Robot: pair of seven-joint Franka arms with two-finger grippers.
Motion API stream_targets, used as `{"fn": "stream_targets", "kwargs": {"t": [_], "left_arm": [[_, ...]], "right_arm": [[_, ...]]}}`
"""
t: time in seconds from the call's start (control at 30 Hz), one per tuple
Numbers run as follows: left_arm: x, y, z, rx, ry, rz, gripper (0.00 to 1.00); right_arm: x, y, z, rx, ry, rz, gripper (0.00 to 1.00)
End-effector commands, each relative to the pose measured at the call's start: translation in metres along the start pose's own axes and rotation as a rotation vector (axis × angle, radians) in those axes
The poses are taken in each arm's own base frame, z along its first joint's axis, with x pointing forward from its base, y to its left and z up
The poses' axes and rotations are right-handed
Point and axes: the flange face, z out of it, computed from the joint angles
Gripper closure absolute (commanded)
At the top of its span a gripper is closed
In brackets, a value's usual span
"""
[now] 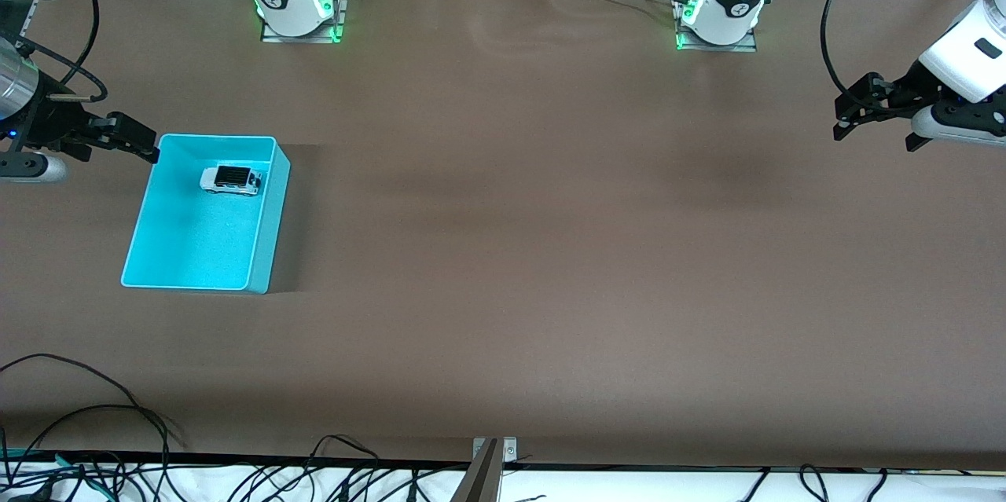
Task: Wind and store white jeep toy
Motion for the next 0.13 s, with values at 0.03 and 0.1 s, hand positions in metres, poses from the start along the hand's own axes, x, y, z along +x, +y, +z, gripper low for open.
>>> {"fn": "stream_targets", "kwargs": {"t": [0.03,0.1], "left_arm": [[-0.0038,0.0006,-0.0021,0.014,0.014,0.002,0.00],[-0.0038,0.0006,-0.0021,0.014,0.014,0.002,0.00]], "right_arm": [[-0.0031,0.0000,-0.0011,0.001,0.001,0.013,0.00],[-0.0036,0.0000,-0.0018,0.001,0.001,0.013,0.00]]}}
